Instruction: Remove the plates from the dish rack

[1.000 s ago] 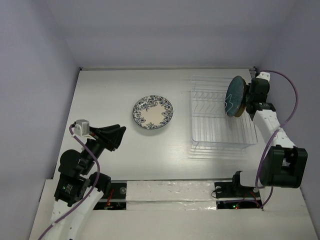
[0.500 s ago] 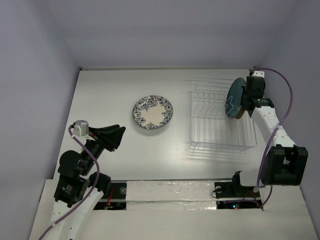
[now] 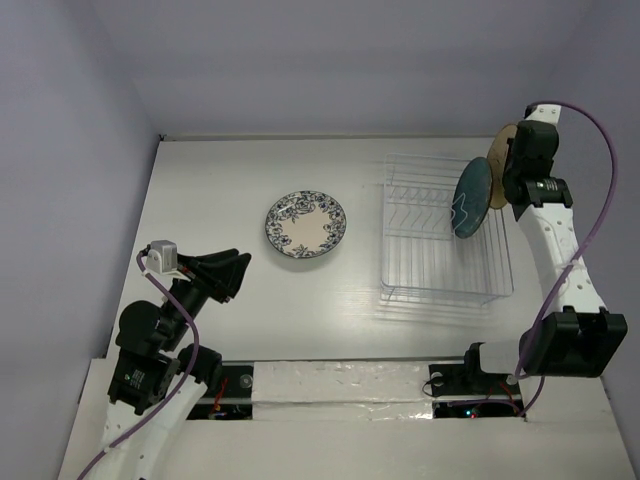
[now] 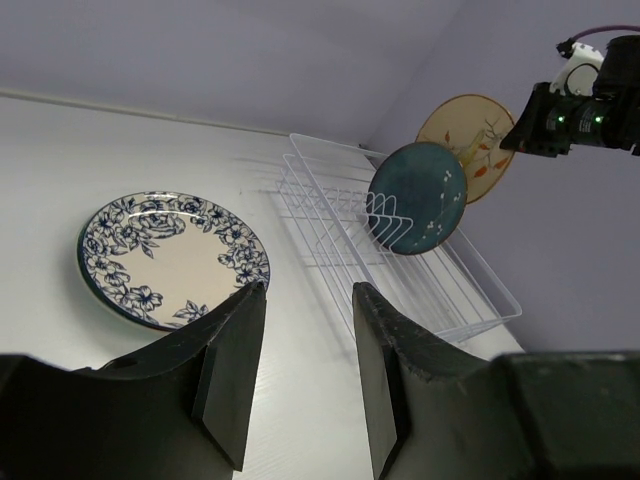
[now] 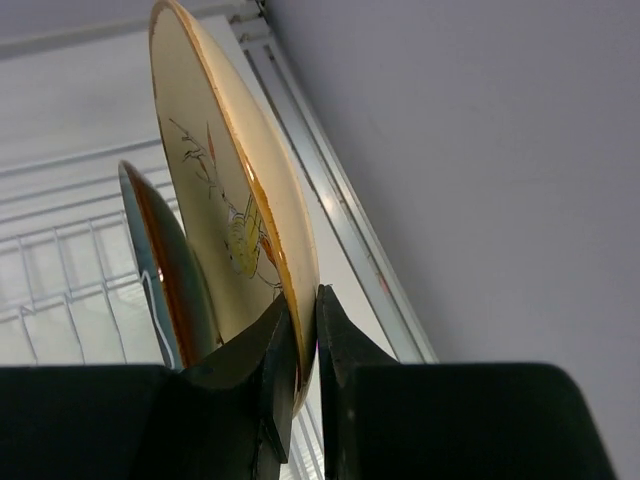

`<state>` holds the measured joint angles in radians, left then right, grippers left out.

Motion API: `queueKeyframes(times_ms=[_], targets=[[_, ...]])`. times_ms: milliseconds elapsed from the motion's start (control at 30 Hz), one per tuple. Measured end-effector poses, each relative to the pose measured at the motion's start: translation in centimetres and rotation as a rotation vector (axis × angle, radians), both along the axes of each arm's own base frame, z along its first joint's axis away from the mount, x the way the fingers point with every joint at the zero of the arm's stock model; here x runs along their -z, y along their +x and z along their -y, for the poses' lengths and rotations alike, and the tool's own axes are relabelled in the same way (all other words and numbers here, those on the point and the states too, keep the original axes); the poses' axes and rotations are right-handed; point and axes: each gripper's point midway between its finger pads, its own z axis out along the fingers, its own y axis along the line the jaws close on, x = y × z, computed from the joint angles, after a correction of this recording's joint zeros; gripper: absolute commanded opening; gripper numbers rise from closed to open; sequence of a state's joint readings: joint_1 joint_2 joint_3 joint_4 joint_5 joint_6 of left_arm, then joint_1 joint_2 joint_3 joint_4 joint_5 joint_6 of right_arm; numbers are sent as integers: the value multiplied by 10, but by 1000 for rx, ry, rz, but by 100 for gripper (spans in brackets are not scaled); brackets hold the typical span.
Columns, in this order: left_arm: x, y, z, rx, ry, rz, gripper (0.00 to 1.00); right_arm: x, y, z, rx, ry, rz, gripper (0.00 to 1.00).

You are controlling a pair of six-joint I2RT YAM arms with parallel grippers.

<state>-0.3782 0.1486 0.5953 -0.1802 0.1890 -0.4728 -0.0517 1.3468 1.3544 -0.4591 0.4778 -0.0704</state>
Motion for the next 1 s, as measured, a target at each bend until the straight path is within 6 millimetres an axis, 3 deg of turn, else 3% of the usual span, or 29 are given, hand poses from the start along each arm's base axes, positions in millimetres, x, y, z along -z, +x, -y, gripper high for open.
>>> queueKeyframes(times_ms=[133, 467, 767, 1000], targets=[[0, 0, 0, 0, 0, 0, 38, -19, -3, 1, 9, -6, 45, 0], [0, 0, 0, 0, 0, 0, 38, -42, -17, 1, 59, 50, 146, 0], [0, 0, 0, 0, 0, 0, 38, -86, -46, 13, 154, 31, 276, 0], [0, 0, 0, 0, 0, 0, 38, -121, -52, 5, 135, 103, 401, 0]])
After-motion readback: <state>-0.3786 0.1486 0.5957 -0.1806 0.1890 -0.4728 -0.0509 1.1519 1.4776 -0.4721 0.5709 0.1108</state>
